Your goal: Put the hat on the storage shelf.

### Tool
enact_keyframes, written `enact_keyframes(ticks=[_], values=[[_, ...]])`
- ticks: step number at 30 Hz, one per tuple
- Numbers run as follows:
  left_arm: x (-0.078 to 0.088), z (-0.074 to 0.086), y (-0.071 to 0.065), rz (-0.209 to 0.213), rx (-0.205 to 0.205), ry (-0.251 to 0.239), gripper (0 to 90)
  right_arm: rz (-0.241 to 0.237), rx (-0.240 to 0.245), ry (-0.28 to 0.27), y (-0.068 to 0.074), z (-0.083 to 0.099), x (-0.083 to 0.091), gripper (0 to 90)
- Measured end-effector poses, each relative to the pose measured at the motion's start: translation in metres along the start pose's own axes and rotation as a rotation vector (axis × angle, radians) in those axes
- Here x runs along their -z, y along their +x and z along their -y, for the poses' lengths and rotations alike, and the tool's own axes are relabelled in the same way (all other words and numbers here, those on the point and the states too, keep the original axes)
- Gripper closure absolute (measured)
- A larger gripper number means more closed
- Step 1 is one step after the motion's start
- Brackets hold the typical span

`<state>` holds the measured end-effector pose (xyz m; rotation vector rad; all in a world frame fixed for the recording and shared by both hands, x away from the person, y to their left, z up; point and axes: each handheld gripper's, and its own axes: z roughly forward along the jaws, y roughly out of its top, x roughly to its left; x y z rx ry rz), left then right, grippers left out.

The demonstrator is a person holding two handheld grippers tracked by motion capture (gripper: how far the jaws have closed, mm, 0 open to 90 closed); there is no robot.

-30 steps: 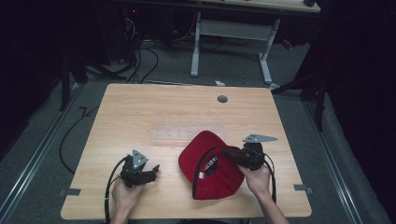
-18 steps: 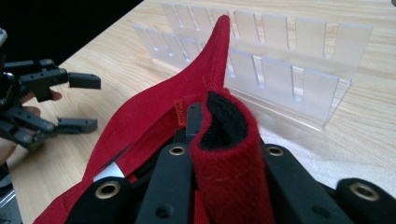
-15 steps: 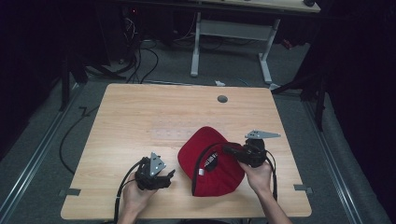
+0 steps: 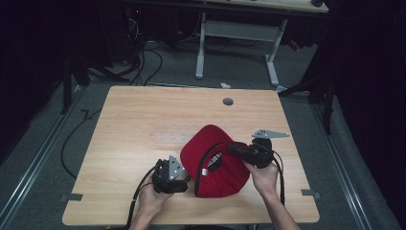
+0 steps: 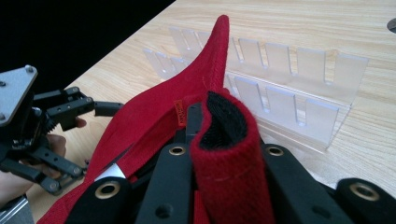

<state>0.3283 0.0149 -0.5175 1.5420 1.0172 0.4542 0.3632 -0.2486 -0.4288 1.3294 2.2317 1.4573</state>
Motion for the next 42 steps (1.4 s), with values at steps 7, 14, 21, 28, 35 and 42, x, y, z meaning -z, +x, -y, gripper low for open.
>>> enact_keyframes(ticks=[7, 14, 21, 28, 35, 42], values=[[0.001, -0.008, -0.008, -0.007, -0.043, -0.038, 20.7, 0.014, 0.003, 0.008, 0.001, 0.002, -0.003, 81.5], [0.005, -0.01, -0.014, 0.002, -0.085, -0.045, 21.5, 0.019, -0.004, 0.034, -0.002, 0.004, -0.002, 81.5], [0.005, -0.011, -0.017, 0.003, -0.108, -0.047, 22.7, 0.022, -0.014, 0.063, -0.001, 0.005, -0.004, 81.5], [0.006, -0.011, -0.018, -0.011, -0.149, -0.05, 26.3, 0.011, -0.014, 0.099, 0.003, 0.007, -0.008, 81.2], [0.013, -0.015, -0.019, 0.035, -0.128, -0.072, 42.1, 0.004, -0.028, 0.124, 0.003, 0.008, -0.011, 80.8], [0.02, -0.021, -0.017, 0.066, -0.103, -0.041, 50.5, -0.036, -0.033, 0.133, 0.003, 0.009, -0.009, 80.0]])
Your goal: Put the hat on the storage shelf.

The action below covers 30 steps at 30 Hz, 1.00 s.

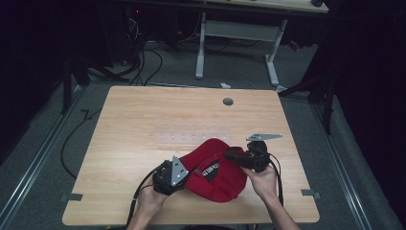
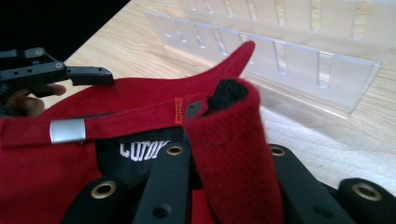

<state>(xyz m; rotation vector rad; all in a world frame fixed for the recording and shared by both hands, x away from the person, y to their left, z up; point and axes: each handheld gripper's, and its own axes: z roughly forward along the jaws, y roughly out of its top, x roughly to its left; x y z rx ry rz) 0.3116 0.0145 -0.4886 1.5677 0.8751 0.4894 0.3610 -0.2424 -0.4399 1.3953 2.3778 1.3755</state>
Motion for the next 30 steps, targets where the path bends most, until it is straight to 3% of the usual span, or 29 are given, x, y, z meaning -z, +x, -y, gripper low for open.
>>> enact_keyframes(ticks=[3, 10, 19, 30], values=[[0.004, -0.003, 0.0, 0.019, 0.007, 0.025, 54.4, -0.037, -0.011, 0.005, -0.002, 0.002, 0.001, 79.4], [0.012, -0.011, -0.001, 0.062, 0.025, 0.051, 60.8, -0.066, -0.014, -0.003, -0.003, 0.0, 0.002, 78.5], [0.019, -0.02, -0.005, 0.099, 0.001, 0.079, 68.8, -0.083, -0.004, -0.026, 0.0, -0.005, 0.002, 76.8], [0.022, -0.019, -0.011, 0.137, -0.027, 0.111, 76.9, -0.095, -0.026, -0.045, -0.004, -0.01, -0.002, 67.1]])
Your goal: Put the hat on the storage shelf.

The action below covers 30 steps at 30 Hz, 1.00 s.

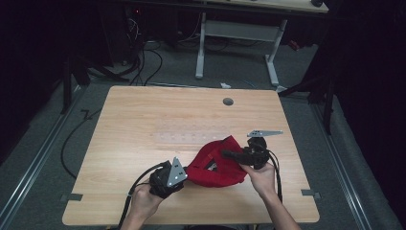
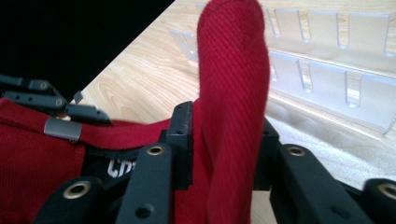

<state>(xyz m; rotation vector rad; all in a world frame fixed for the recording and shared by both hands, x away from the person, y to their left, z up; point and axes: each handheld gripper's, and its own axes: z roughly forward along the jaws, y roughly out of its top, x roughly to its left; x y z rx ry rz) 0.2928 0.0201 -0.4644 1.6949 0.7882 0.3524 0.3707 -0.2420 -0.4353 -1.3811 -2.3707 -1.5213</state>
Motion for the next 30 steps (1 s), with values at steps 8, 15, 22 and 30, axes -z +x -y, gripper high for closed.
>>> enact_keyframes(ticks=[8, 15, 22, 30], values=[[0.007, 0.0, -0.012, 0.041, -0.071, 0.033, 84.4, -0.047, -0.049, -0.047, -0.008, -0.012, 0.006, 54.6], [0.01, 0.0, -0.01, 0.037, -0.067, 0.049, 85.2, -0.019, -0.045, -0.103, -0.014, -0.02, 0.02, 46.5], [0.018, -0.004, 0.003, 0.012, -0.001, 0.011, 85.2, 0.044, -0.03, -0.165, -0.021, -0.019, 0.044, 41.7], [0.025, -0.012, 0.02, -0.01, 0.095, -0.045, 85.1, 0.168, -0.007, -0.12, -0.035, 0.012, 0.031, 36.7]])
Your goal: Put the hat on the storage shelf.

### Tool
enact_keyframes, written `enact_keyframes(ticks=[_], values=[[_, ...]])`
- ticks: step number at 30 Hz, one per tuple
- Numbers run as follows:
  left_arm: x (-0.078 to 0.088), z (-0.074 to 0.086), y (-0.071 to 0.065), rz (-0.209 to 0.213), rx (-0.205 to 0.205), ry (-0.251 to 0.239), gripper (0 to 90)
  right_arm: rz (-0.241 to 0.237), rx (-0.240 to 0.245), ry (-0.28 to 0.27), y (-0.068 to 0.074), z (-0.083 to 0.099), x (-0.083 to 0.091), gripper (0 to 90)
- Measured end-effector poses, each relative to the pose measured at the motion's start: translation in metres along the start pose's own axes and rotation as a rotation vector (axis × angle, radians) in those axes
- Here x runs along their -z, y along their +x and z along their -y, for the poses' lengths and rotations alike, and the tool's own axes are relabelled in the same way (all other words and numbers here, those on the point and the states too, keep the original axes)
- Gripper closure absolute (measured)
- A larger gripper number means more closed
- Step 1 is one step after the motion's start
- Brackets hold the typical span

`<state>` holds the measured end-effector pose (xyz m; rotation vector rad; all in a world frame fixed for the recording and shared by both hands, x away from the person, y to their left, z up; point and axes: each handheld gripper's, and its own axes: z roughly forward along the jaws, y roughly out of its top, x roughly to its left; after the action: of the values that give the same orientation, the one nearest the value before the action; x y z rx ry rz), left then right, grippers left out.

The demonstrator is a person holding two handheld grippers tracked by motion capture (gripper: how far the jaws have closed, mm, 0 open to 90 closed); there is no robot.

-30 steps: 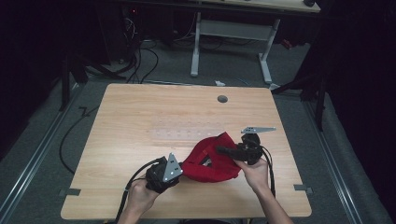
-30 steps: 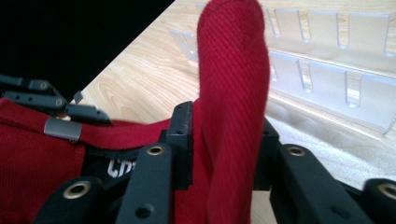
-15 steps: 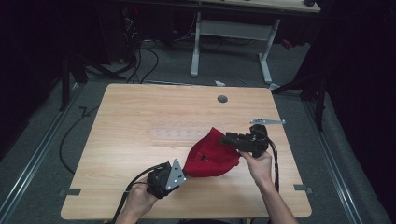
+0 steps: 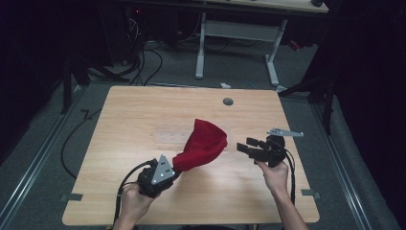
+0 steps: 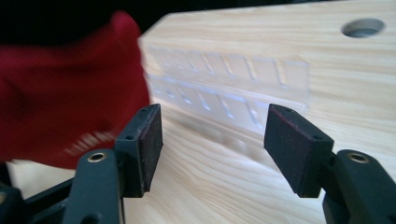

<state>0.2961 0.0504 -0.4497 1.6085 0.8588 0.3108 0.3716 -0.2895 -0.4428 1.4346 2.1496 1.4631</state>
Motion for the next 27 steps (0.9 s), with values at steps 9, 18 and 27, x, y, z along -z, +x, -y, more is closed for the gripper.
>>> enact_keyframes(ticks=[9, 18, 27], values=[[0.01, -0.012, 0.022, -0.003, 0.113, -0.06, 85.1, 0.145, 0.062, 0.1, -0.009, 0.034, -0.025, 36.5], [0.012, -0.025, 0.037, -0.011, 0.192, -0.128, 85.1, 0.276, 0.109, 0.152, -0.016, 0.056, -0.043, 36.0], [0.01, -0.035, 0.052, -0.016, 0.247, -0.175, 85.0, 0.373, 0.181, 0.162, -0.018, 0.07, -0.053, 33.2]])
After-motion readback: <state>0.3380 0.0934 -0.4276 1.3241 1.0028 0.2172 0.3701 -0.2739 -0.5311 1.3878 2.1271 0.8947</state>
